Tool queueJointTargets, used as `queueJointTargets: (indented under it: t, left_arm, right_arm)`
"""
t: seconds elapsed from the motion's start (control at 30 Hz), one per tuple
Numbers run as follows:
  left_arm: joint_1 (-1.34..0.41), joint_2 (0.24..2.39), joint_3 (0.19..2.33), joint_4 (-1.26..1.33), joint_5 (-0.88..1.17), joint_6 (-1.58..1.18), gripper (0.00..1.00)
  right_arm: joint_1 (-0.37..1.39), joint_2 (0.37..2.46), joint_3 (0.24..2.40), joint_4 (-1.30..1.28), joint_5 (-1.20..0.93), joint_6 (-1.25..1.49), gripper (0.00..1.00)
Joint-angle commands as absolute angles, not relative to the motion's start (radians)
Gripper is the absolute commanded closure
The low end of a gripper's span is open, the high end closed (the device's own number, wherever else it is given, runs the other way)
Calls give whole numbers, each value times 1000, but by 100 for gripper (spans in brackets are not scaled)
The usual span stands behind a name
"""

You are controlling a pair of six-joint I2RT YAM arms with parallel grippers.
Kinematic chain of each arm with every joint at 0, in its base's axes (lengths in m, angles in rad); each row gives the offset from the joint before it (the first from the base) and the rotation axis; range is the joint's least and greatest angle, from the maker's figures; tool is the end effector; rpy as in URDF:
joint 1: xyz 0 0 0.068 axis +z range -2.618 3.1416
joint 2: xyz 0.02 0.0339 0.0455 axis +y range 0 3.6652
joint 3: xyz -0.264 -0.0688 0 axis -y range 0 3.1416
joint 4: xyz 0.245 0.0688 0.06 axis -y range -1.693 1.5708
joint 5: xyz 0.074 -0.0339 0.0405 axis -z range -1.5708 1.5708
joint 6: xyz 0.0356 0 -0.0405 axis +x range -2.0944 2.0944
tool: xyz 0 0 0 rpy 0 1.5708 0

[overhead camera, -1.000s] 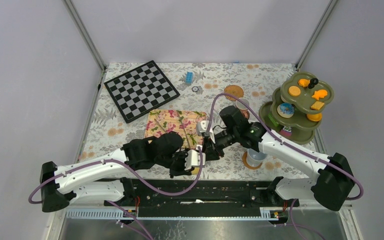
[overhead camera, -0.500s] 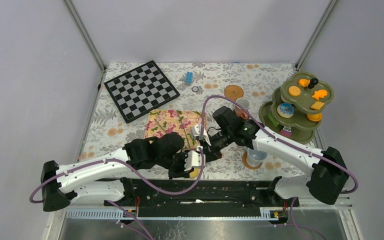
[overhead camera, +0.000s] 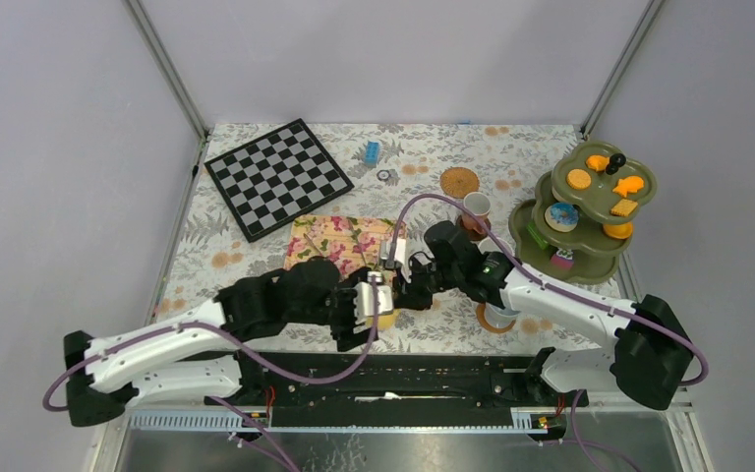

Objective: Serve the afternoon tea

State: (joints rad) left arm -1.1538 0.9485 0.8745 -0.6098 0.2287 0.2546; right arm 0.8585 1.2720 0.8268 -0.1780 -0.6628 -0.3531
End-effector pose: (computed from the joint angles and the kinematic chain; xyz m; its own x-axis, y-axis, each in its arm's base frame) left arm 0.0733 -0.1853 0.3011 -0.0054 0.6179 -0.7863 0.9951 0.0808 0.0566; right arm 0.1613 0.2203 0.2549 -0.0387 -0.4619 -0.8861 -0.9981 -0.0242 0.0562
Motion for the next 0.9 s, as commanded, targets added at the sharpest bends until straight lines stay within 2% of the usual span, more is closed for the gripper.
queueJointTargets:
  t: [0.0,0.17,0.23,0.4,0.5,0.77,0.87]
  left_arm:
    - [-1160,778,871,-451,131,268,18]
    - [-1160,647,879,-384,41,235,11]
    - [-1160,641,893,-369,36,226,11]
    - [-1160,659,899,-357,73,210,11]
    - [-1160,667,886,-348,62,211,11]
    - [-1160,769,959,-353,-57,167,10]
    - [-1160,792,958,-345,-83,164,10]
  right_arm:
    - [844,1221,806,130,-342,-243,100]
    - [720,1199,774,351,-143,-182,100]
    - [647,1214,792,418,-150,-163,100]
    - [616,1231,845,398,-139,-204,100]
    - [547,1251,834,481,-121,-179,100]
    - [391,1472,911,656,62,-176,100]
    - [338,1567,936,723,64,-171,100]
